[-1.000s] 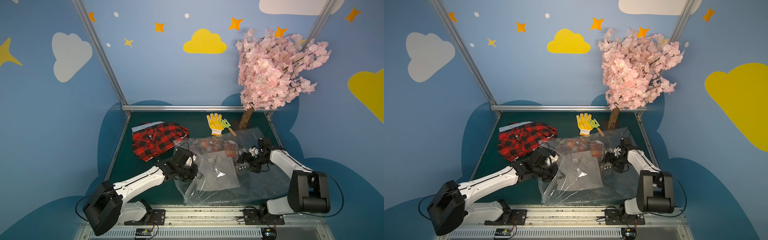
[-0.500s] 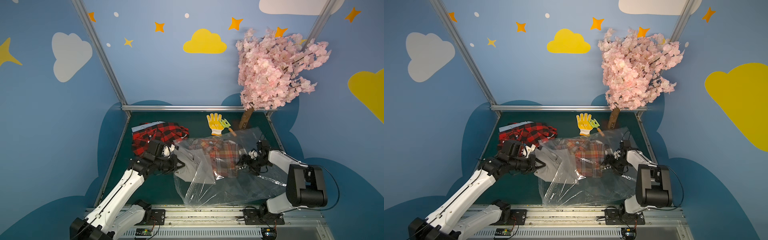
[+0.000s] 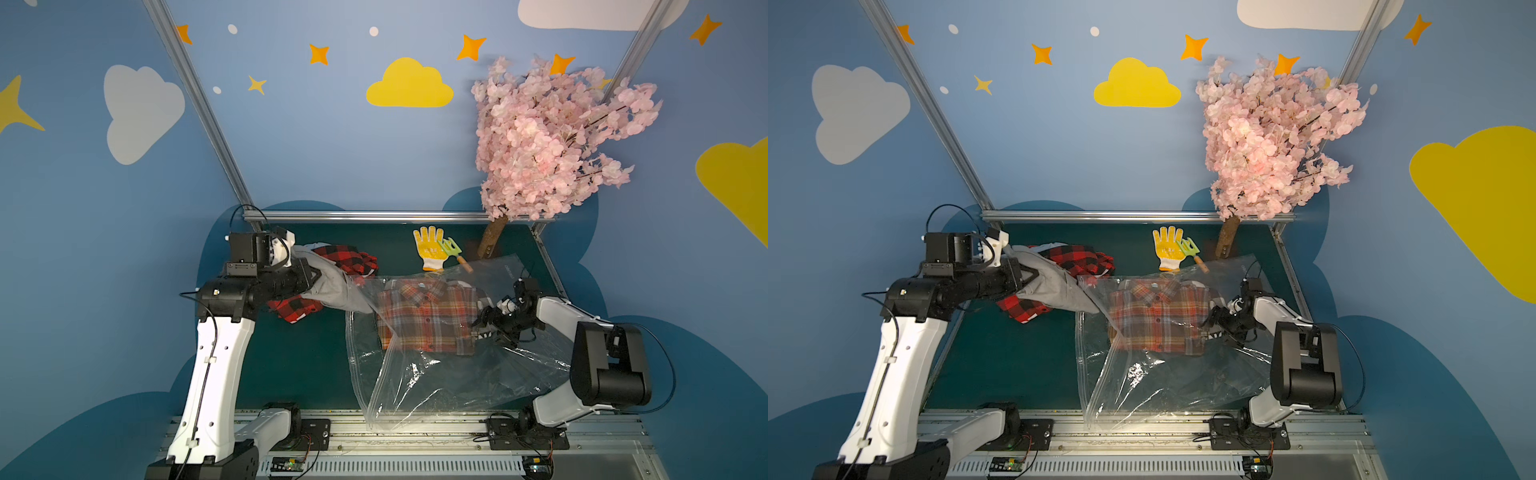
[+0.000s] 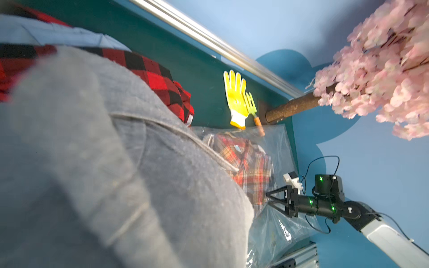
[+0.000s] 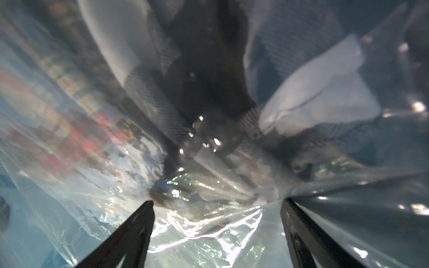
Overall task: Take the shirt out of the vacuum bag
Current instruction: Take out the shirt from the vacuum bag, then place the shirt at the center of the board.
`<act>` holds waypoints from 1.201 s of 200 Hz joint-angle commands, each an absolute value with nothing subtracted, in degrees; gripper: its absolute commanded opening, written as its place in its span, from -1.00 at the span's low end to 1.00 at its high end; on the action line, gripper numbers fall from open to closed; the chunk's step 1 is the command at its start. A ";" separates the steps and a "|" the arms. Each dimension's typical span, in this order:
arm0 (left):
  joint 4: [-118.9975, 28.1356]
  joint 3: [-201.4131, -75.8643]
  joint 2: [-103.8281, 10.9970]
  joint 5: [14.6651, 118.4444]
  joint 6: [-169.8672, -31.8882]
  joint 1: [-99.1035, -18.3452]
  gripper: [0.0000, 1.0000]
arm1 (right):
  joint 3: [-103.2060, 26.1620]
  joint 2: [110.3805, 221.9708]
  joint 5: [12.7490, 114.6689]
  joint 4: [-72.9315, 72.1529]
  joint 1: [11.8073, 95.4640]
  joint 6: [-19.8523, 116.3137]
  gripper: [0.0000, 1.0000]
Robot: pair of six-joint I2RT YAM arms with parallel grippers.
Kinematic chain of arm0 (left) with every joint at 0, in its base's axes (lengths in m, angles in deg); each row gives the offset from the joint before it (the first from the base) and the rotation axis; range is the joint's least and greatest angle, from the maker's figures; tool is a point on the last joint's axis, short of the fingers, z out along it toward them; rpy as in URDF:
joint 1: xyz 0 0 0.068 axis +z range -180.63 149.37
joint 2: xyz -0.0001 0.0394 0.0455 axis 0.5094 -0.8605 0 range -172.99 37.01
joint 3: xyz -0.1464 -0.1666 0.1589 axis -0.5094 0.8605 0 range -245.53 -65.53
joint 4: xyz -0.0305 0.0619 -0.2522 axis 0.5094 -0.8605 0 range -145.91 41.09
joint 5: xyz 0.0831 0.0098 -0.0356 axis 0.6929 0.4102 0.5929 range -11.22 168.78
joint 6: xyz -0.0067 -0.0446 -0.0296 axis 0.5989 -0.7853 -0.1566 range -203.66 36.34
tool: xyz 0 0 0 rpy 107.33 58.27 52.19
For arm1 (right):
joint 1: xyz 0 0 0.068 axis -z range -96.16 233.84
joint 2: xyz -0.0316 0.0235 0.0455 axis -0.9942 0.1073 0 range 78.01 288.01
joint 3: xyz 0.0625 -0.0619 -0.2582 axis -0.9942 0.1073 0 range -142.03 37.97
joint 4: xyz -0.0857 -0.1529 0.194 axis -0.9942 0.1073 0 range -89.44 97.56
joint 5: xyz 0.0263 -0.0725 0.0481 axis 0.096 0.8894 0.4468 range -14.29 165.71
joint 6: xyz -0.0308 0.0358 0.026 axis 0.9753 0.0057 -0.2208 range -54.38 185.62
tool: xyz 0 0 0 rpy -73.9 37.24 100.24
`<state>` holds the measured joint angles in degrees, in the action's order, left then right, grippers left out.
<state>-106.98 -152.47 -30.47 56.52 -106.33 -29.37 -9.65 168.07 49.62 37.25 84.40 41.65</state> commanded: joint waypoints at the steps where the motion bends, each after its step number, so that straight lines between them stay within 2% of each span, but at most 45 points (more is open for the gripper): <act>1: -103.22 -158.32 -37.24 52.85 -103.30 -28.70 -0.84 | -9.45 170.74 50.33 34.22 84.29 42.73 0.75; 50: -102.26 -177.43 -52.91 46.31 -100.71 -27.32 -0.84 | -11.04 172.80 49.81 34.07 84.19 43.09 0.74; 69: -102.56 -181.27 -57.13 43.67 -99.21 -25.91 -0.84 | -11.34 174.06 49.37 33.48 84.19 43.04 0.74; 84: -102.29 -179.01 -59.42 43.12 -97.67 -22.94 -0.85 | -11.51 174.73 48.69 32.87 83.90 42.95 0.73; 116: -98.96 -164.08 -61.63 40.10 -94.59 -15.81 -0.86 | -12.51 175.62 48.72 33.51 83.57 43.62 0.73; 142: -98.91 -156.72 -64.31 40.39 -91.76 -12.26 -0.86 | -14.00 175.92 48.42 34.18 83.11 43.69 0.73; 192: -102.79 -160.17 -70.69 49.96 -88.73 -10.38 -0.82 | -15.47 175.48 48.43 35.17 81.01 43.42 0.73; 204: -103.84 -161.25 -72.41 54.36 -88.88 -10.38 -0.67 | -15.30 175.23 48.42 35.27 80.77 43.41 0.73; 218: -106.31 -163.33 -74.51 58.82 -89.07 -10.43 -0.17 | -15.12 175.10 48.30 35.52 80.51 43.71 0.73; 231: -108.13 -165.11 -75.44 63.63 -90.08 -10.34 0.15 | -14.95 174.88 48.41 35.93 80.42 43.91 0.73; 236: -108.31 -165.36 -75.25 64.82 -90.40 -10.37 0.43 | -14.94 174.69 48.41 36.02 80.38 44.08 0.73; 240: -108.37 -165.53 -74.96 65.43 -90.71 -10.36 0.51 | -14.90 174.55 48.44 36.21 80.39 44.15 0.73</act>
<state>-104.90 -163.53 -73.75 56.11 -90.29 -10.66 -15.42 173.67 47.63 37.93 81.44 42.50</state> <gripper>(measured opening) 0.579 0.863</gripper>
